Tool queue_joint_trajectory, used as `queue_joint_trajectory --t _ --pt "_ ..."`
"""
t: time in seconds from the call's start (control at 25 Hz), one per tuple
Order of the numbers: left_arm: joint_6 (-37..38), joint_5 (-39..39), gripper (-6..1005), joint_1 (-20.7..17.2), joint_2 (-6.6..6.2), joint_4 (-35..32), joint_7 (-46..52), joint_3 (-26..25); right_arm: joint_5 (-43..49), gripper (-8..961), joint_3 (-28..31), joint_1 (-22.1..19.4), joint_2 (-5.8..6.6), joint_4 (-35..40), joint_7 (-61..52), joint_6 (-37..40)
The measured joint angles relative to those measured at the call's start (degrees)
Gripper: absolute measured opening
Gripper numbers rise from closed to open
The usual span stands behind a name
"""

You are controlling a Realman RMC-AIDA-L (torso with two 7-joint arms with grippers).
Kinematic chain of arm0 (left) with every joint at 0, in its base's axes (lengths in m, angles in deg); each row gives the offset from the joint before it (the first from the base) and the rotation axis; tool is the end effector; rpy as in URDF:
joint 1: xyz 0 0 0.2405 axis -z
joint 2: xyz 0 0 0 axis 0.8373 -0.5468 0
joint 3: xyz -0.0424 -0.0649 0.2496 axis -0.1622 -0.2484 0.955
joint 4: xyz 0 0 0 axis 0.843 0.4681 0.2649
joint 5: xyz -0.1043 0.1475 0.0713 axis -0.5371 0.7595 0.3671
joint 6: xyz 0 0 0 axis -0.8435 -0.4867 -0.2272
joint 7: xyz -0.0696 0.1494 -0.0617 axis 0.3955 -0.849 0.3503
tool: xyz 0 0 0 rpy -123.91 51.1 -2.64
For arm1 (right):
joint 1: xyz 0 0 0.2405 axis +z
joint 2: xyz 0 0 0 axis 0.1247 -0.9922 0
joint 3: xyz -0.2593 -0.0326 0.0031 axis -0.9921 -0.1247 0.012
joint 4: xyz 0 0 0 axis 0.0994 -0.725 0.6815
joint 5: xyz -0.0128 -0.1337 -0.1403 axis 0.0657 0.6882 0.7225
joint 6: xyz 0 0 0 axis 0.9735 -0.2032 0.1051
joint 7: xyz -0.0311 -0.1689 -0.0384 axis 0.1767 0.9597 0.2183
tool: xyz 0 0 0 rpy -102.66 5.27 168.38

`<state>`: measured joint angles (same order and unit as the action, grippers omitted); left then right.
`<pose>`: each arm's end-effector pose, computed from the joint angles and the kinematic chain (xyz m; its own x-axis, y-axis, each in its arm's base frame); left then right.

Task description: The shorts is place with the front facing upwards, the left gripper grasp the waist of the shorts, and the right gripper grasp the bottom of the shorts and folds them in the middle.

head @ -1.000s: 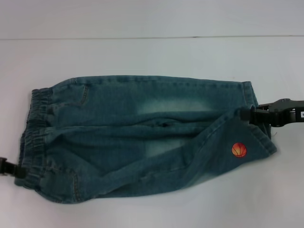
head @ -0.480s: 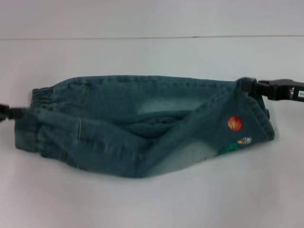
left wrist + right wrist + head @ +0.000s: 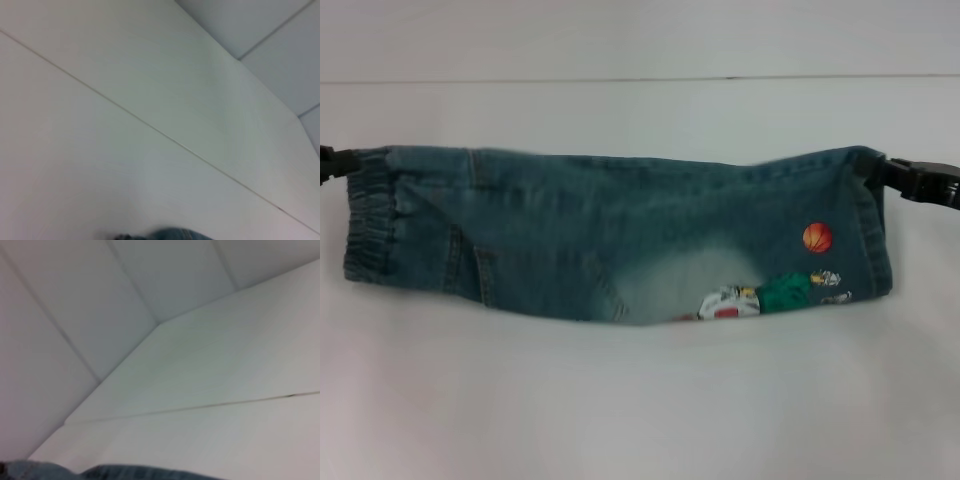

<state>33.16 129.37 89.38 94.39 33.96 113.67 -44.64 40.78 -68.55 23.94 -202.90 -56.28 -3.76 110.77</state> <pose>-0.3333 0.3829 0.0761 0.0532 0.7261 0.6855 0.9986 -0.0432 -0.0317 0.2994 0.3687 0.0122 0.4309 -0.5623 -0.7058 -0.8557 -0.5030 -0.1217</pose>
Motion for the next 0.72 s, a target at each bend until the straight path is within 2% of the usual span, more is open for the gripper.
queue_joint_trajectory --t 0.16,0.28,0.64,0.72 --pt "-4.4 -0.1 29 0.6 0.47 1.6 -0.5 0.2 -3.1 44 1.0 -0.8 -0.4 -2.1 2.6 -2.7" --pt "-6.8 -0.1 29 1.0 1.37 1.8 -1.1 0.3 -3.6 44 0.9 -0.6 -0.95 -2.7 4.1 -4.9" --pt "-11.7 -0.3 29 1.9 3.68 1.3 -3.3 0.5 -3.6 45 0.4 3.2 -3.05 -2.6 8.3 -11.9" --pt "-12.1 -0.7 29 2.1 3.84 1.2 -3.7 0.5 -3.5 44 0.4 3.5 -3.08 -2.6 8.3 -12.5"
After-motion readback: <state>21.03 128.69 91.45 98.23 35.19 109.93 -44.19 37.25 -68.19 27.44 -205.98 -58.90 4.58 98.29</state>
